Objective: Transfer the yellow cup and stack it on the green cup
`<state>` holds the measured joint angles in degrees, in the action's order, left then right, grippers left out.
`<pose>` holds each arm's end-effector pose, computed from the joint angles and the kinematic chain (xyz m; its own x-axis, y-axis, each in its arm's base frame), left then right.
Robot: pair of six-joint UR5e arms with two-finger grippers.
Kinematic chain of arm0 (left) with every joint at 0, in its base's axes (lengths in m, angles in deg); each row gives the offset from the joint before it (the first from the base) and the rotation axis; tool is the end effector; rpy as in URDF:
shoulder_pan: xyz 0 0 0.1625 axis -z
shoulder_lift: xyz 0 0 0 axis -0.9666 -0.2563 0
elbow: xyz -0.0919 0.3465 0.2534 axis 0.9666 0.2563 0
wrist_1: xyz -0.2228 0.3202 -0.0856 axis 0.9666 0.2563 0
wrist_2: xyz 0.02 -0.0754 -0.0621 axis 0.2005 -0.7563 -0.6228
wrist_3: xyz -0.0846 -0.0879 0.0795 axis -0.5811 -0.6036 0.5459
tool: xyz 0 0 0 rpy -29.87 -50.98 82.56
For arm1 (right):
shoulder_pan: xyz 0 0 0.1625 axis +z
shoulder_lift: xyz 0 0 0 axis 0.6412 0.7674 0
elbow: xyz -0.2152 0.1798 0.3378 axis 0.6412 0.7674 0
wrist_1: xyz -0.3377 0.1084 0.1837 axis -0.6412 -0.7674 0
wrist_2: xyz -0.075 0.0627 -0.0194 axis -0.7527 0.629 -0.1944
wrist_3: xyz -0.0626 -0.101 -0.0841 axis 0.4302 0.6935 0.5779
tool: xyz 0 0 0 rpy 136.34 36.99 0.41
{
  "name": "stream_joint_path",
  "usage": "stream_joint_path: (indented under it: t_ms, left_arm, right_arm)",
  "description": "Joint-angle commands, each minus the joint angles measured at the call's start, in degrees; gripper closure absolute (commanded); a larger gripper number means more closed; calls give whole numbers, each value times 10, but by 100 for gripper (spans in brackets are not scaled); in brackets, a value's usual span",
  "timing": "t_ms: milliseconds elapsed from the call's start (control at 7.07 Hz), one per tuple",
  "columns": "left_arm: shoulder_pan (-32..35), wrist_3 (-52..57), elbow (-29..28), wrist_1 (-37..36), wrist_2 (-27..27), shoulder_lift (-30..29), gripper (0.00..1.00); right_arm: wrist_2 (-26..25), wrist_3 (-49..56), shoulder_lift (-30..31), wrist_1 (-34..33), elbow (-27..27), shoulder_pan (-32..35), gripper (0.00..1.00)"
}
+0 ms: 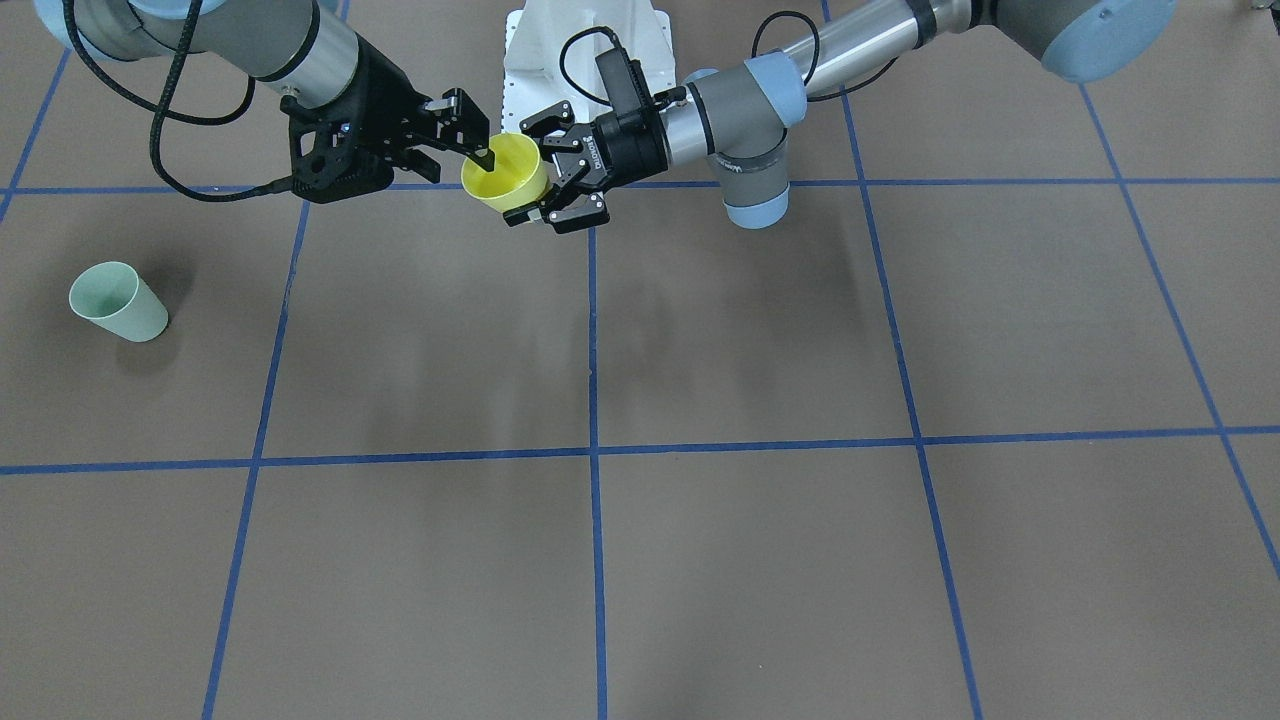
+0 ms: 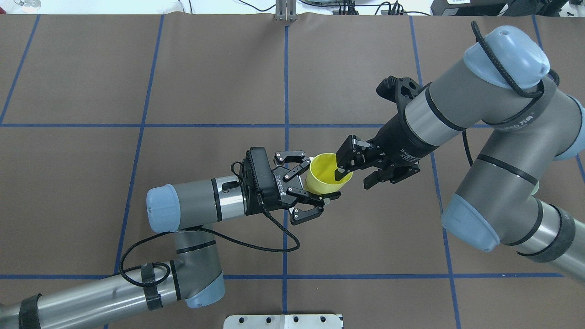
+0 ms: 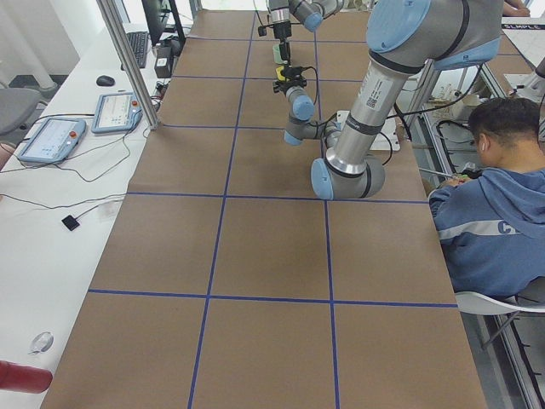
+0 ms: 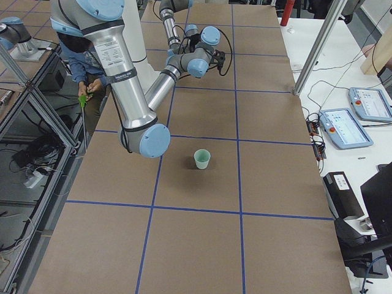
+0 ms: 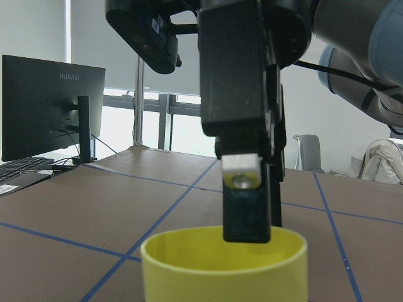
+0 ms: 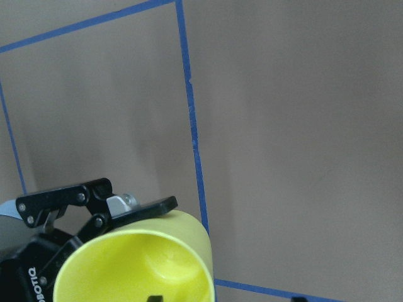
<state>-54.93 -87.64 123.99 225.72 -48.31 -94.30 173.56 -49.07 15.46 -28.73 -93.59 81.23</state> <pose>0.6031 -0.3572 0.1787 0.1424 0.9621 -0.2328 0.5749 0.1111 0.8107 -0.4048 -0.3910 0.2405 0.3526 0.1199 0.9281 0.1124 0.9791 -0.1692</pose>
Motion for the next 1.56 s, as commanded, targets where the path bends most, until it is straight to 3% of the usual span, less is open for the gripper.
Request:
stream_joint_path:
  t_ms: [0,425,566,708,849,991,1132,1415]
  left_arm:
    - [-6,0,1,0,0,-3,100]
    - [-12,-1,0,0,1,-11,100]
    - [-15,-2,-3,-1,3,-15,100]
    - [-16,-2,-3,-1,3,-16,100]
    - [-15,-4,0,-2,4,-17,81]
    - [-14,-2,0,-5,6,-25,20]
    - [-13,-2,0,-5,6,-30,7]
    - [-11,-3,7,-5,6,-29,1]
  right_arm:
    - [0,0,1,1,0,1,46]
    - [1,0,3,1,-7,2,67]
    - [1,0,3,1,-7,2,98]
    - [5,0,3,1,-12,3,100]
    - [31,-1,15,1,-16,5,100]
    - [45,-1,19,2,-17,15,100]
    - [46,-1,21,2,-18,18,100]
    - [81,1,58,2,-29,71,100]
